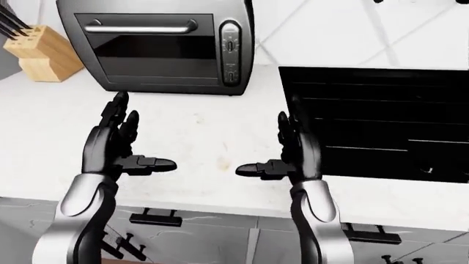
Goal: Open the toaster oven door.
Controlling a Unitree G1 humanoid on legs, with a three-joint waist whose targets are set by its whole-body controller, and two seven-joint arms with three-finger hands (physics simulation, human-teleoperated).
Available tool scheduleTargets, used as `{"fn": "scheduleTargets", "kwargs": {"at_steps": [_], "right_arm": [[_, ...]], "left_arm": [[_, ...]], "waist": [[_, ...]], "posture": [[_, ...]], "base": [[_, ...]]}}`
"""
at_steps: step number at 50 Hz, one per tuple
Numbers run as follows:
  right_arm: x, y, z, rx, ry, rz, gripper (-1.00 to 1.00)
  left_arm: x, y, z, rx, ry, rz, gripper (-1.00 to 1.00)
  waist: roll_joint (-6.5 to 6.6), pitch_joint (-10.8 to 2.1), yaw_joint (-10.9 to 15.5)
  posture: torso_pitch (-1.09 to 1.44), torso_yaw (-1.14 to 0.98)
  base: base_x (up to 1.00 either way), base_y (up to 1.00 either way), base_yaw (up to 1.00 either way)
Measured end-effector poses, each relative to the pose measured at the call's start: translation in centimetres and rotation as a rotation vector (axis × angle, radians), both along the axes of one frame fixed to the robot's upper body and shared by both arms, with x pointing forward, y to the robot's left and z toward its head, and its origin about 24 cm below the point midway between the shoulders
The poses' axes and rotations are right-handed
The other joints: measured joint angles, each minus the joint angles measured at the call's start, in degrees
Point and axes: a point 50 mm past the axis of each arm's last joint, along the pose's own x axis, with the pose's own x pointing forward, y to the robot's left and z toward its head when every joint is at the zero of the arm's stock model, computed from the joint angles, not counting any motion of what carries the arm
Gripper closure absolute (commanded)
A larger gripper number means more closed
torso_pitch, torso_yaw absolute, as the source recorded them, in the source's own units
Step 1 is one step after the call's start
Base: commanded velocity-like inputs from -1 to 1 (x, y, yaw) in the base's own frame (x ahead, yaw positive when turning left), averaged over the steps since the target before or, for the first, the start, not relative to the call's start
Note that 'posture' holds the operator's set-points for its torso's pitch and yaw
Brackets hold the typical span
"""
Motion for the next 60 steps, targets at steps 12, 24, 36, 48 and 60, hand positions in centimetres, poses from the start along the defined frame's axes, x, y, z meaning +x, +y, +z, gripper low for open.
{"fn": "scheduleTargets", "kwargs": {"at_steps": [12,24,36,48,60], "right_arm": [[-0.1,-0.9,0.2,-0.005,-0.015,-0.056,-1.0],[-0.3,-0.9,0.6,-0.008,-0.041,-0.054,-1.0],[-0.1,-0.7,1.0,-0.005,-0.059,-0.044,-1.0],[-0.3,-0.6,0.9,-0.001,-0.051,-0.041,-1.0],[-0.1,-0.8,0.4,0.003,-0.037,-0.046,-1.0]], "left_arm": [[0.1,-1.0,-0.2,-0.01,-0.002,-0.049,-1.0],[-0.2,-0.3,0.6,0.005,-0.059,-0.016,-1.0],[-1.1,0.0,1.4,0.024,-0.143,-0.009,-1.0],[-0.9,0.0,2.2,0.042,-0.133,-0.013,-1.0],[-0.8,-0.3,2.1,0.038,-0.127,-0.028,-1.0]], "waist": [[-5.41,0.75,-0.42],[-3.45,-0.85,-1.87],[-3.85,-1.44,-1.34],[-3.77,-2.37,-1.05],[-3.3,-6.98,-0.83]], "posture": [[0.0,0.0],[0.0,0.0],[0.0,0.0],[-0.05,0.0],[-0.17,0.0]], "base": [[0.13,0.0,0.0],[0.0,0.0,0.0],[0.0,0.0,0.0],[0.0,0.0,0.0],[0.0,0.0,0.0]]}}
